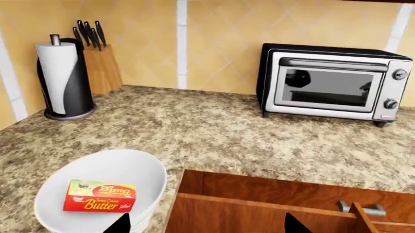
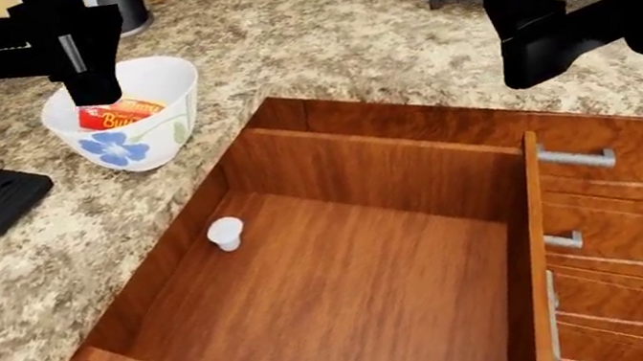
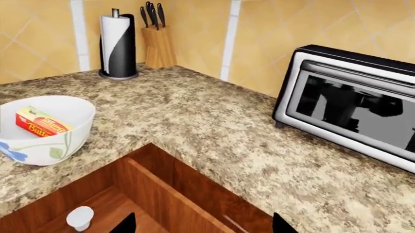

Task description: Place the bar in the bowl and close the drawer.

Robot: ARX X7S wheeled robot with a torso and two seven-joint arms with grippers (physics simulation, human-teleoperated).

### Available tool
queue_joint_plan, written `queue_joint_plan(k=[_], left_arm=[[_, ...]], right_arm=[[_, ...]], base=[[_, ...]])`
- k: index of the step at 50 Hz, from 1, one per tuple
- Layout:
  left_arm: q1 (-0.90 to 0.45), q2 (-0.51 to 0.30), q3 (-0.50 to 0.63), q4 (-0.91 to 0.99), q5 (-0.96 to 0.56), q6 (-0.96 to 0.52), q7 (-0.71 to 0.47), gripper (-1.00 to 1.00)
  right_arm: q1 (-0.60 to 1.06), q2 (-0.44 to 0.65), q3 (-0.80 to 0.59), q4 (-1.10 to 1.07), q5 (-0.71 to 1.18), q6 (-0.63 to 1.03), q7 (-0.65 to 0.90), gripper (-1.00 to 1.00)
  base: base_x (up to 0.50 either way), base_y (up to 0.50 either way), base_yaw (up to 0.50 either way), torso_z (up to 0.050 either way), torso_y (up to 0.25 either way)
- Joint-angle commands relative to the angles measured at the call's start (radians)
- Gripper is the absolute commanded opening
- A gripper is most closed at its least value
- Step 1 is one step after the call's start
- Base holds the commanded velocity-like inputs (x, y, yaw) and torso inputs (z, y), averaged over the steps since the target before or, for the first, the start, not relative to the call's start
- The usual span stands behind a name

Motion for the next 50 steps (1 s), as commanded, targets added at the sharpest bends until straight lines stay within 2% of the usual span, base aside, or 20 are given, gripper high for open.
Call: queue_joint_plan(k=[1, 27, 40, 50], left_arm=[[-0.004, -0.002, 0.002, 0.002, -0.005, 0.001, -0.004, 1.00], [0.000, -0.006, 0.007, 0.005, -0.002, 0.004, 0.003, 1.00], [0.001, -0.007, 0.010, 0.008, 0.000, 0.005, 0.004, 1.00], [-0.002, -0.008, 0.012, 0.010, -0.003, 0.005, 0.002, 1.00]], right_arm=[[0.003, 0.003, -0.005, 0.005, 0.014, -0.010, 0.006, 1.00], [-0.007, -0.001, -0.030, 0.033, 0.040, -0.042, 0.040, 1.00], [-0.003, 0.010, -0.049, 0.051, 0.050, -0.049, 0.076, 1.00], [0.010, 0.012, -0.061, 0.053, 0.040, -0.044, 0.088, 1.00]], base=[[-0.02, 0.05, -0.50, 0.000, 0.000], [-0.02, 0.06, -0.50, 0.000, 0.000], [-0.03, 0.00, 0.00, 0.000, 0.000], [0.48, 0.08, 0.00, 0.000, 0.000]])
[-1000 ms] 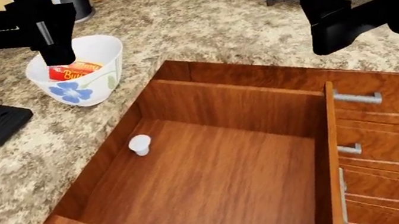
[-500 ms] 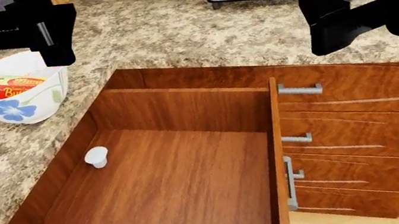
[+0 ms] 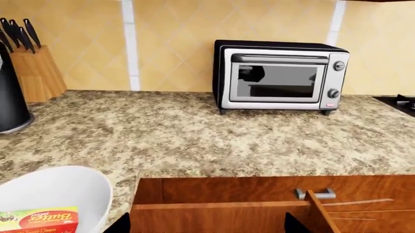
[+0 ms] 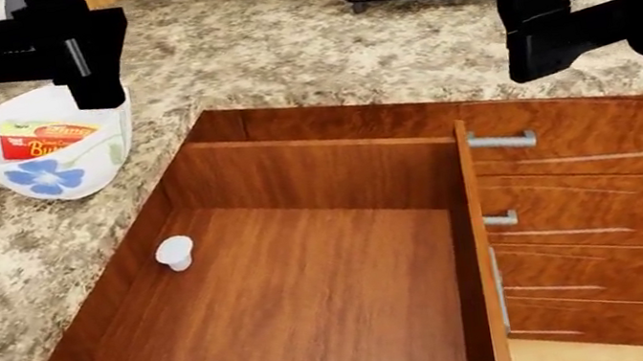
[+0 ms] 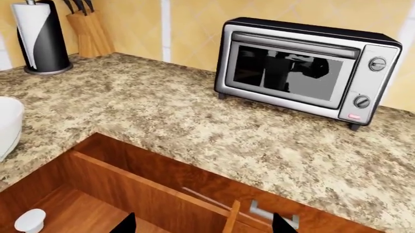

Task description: Place the bar in the bowl and close the drawer.

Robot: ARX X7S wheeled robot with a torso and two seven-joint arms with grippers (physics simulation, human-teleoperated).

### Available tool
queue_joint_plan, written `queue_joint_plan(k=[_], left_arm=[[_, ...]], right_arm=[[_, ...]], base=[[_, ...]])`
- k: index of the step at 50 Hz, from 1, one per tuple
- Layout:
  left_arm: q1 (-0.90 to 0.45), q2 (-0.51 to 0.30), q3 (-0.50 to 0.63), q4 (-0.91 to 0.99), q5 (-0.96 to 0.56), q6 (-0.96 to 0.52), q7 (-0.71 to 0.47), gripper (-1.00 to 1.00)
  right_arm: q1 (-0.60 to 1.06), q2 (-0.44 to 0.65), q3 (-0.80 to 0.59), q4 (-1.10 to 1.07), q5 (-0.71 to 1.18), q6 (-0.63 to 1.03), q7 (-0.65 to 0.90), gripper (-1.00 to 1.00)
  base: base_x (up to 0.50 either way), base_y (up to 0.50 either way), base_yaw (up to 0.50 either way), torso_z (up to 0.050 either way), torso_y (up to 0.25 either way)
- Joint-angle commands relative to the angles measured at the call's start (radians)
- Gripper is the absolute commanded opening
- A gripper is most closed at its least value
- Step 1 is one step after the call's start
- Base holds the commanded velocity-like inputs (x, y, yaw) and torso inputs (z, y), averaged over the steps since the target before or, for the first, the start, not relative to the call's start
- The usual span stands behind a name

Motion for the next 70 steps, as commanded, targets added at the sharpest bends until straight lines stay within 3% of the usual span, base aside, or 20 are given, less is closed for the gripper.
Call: queue_joint_plan(k=[1, 14, 52, 70], left_arm=[[-0.002, -0.003, 0.003, 0.002, 0.003, -0.001, -0.004, 1.00], [-0.006, -0.003, 0.007, 0.002, 0.001, -0.001, -0.006, 1.00], [-0.006, -0.006, 0.016, 0.005, 0.008, 0.002, -0.005, 1.00], [-0.005, -0.013, 0.016, 0.003, 0.014, 0.006, -0.003, 1.00]], right_arm=[[0.011, 0.002, -0.013, 0.005, 0.005, -0.001, 0.015, 1.00], [0.016, 0.006, -0.020, 0.003, 0.004, 0.000, 0.016, 1.00], [0.007, 0.020, -0.028, -0.031, -0.021, -0.015, 0.017, 1.00], [-0.006, 0.024, -0.030, -0.042, -0.040, -0.020, -0.005, 1.00]], base=[[0.50, 0.07, 0.00, 0.000, 0.000], [0.44, 0.06, 0.00, 0.000, 0.000], [-0.10, -0.15, 0.00, 0.000, 0.001], [0.00, 0.00, -0.35, 0.000, 0.000]])
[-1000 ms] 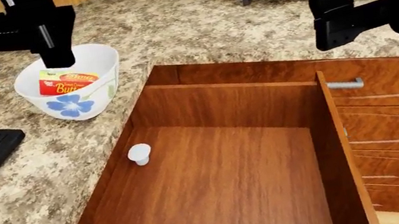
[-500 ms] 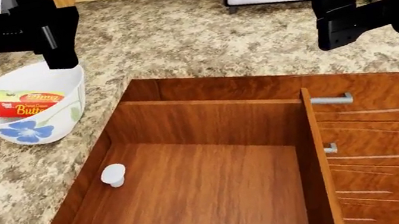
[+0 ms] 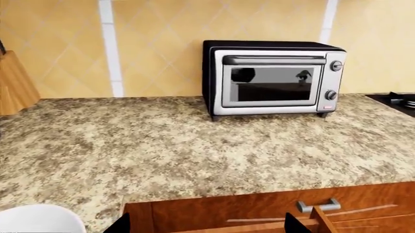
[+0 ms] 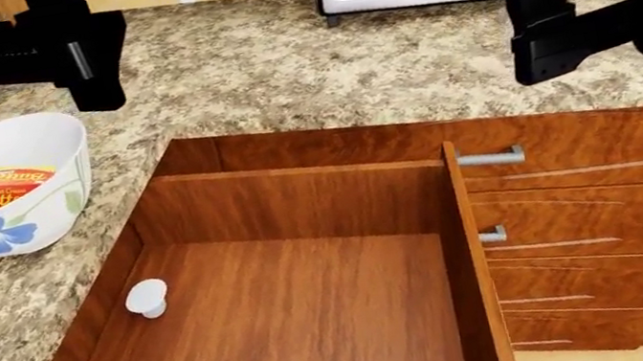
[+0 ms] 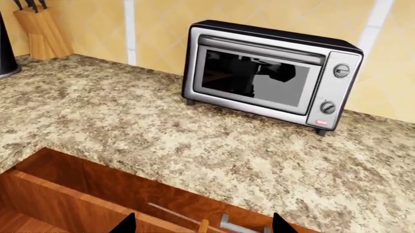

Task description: Place the bar in the bowl and close the drawer.

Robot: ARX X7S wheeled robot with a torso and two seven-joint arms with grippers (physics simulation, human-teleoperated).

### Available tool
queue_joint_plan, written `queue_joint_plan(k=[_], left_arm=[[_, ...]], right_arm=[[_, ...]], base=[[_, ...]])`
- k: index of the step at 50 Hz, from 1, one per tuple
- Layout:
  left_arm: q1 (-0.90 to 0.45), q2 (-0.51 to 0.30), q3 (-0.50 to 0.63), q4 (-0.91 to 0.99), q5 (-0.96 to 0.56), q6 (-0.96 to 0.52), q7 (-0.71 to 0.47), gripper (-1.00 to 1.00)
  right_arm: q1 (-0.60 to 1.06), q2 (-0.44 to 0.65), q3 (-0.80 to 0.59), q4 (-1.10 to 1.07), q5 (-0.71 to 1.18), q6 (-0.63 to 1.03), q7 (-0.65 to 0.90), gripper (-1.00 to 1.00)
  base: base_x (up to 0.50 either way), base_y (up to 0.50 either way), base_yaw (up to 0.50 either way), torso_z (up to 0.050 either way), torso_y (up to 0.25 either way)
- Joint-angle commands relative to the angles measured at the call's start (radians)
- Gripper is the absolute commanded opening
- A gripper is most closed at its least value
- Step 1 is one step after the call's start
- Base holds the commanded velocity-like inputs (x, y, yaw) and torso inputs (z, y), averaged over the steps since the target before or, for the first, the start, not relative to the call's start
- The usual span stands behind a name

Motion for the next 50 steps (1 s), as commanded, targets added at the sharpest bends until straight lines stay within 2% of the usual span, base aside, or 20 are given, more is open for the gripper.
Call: queue_joint_plan(k=[1, 10, 19, 29, 39, 50], left_arm=[[0.002, -0.010, -0.001, 0.000, 0.011, 0.003, -0.001, 1.00], [0.008, -0.021, -0.003, 0.006, 0.019, 0.006, -0.002, 1.00], [0.002, -0.019, 0.000, 0.006, 0.015, 0.005, -0.005, 1.00], [0.002, -0.021, 0.001, 0.008, 0.005, 0.006, -0.008, 1.00], [0.007, -0.014, 0.004, 0.001, 0.015, 0.008, 0.006, 1.00], [-0.003, 0.001, 0.015, -0.008, 0.031, 0.003, 0.008, 1.00]], right_arm=[[-0.012, 0.001, -0.002, -0.005, -0.014, -0.005, -0.014, 1.00], [-0.023, 0.010, -0.004, 0.009, -0.022, -0.010, -0.022, 1.00], [-0.025, 0.019, 0.001, 0.006, -0.008, -0.018, -0.025, 1.00], [-0.039, 0.048, -0.002, 0.049, -0.018, -0.020, -0.037, 1.00], [-0.081, 0.132, 0.002, 0.100, -0.056, 0.005, -0.104, 1.00], [-0.258, 0.264, 0.060, 0.094, -0.103, -0.078, -0.235, 1.00]], base=[[0.00, 0.00, 0.00, 0.000, 0.000], [0.00, 0.00, 0.00, 0.000, 0.000], [0.52, -0.09, 0.00, 0.000, 0.000], [0.01, 0.00, 0.00, 0.000, 0.001], [0.00, 0.00, 0.00, 0.000, 0.000], [0.00, 0.00, 0.00, 0.000, 0.000]])
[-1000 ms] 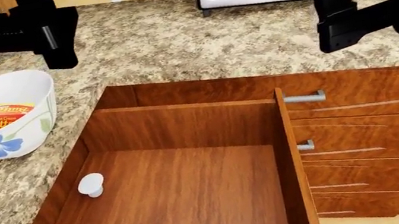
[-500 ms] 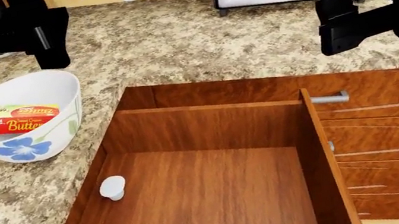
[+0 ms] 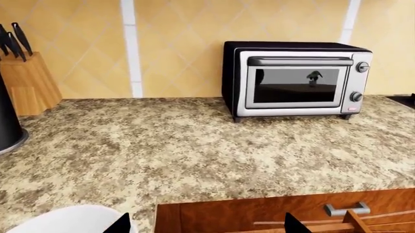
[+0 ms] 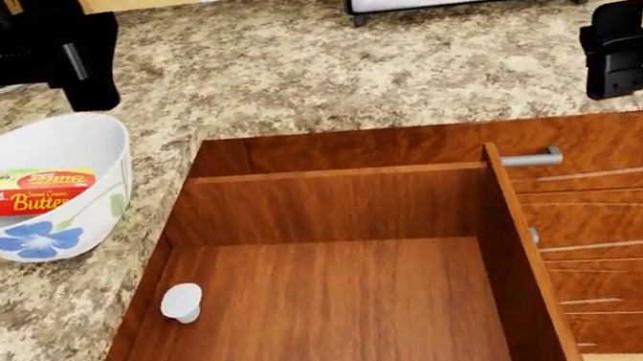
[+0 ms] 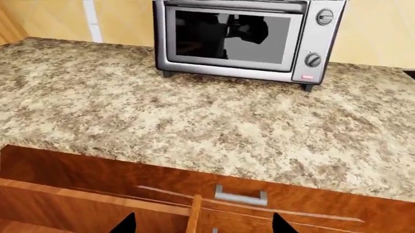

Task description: Place the bar in the bowl and close the drawer.

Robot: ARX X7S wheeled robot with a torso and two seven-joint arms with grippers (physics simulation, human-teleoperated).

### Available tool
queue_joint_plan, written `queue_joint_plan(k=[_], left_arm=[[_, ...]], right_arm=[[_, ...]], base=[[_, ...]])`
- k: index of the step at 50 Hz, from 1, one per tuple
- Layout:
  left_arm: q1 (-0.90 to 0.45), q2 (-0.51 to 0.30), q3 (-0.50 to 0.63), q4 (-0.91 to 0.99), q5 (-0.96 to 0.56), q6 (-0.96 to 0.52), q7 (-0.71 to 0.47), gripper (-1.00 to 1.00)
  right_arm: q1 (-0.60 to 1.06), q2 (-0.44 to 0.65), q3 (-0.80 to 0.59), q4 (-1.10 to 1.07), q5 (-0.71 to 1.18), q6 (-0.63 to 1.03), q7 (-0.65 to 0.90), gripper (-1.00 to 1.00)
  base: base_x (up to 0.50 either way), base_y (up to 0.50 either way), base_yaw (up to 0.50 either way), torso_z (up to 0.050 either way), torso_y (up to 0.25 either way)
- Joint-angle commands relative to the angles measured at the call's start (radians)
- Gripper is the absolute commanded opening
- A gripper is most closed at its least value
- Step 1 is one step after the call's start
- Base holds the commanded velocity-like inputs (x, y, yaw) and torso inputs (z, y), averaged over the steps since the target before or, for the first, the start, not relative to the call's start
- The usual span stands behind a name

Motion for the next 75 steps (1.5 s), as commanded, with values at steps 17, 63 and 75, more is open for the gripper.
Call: queue_joint_plan(k=[17, 63, 75], left_arm=[[-0.014, 0.029, 0.022, 0.001, 0.002, -0.006, -0.012, 1.00], [-0.006, 0.041, 0.039, 0.009, 0.004, 0.000, -0.008, 1.00], [-0.009, 0.041, 0.042, 0.009, 0.005, 0.001, -0.009, 1.00]], right_arm=[[-0.670, 0.304, 0.113, -0.005, -0.106, -0.432, -0.410, 1.00], [-1.362, 0.216, -0.025, 0.259, -0.247, -1.231, -1.153, 1.00], [-1.321, 0.109, -0.063, 0.428, -0.267, -1.184, -1.291, 1.00]], base=[[0.00, 0.00, 0.00, 0.000, 0.000], [0.00, 0.00, 0.00, 0.000, 0.000], [0.00, 0.00, 0.00, 0.000, 0.000]])
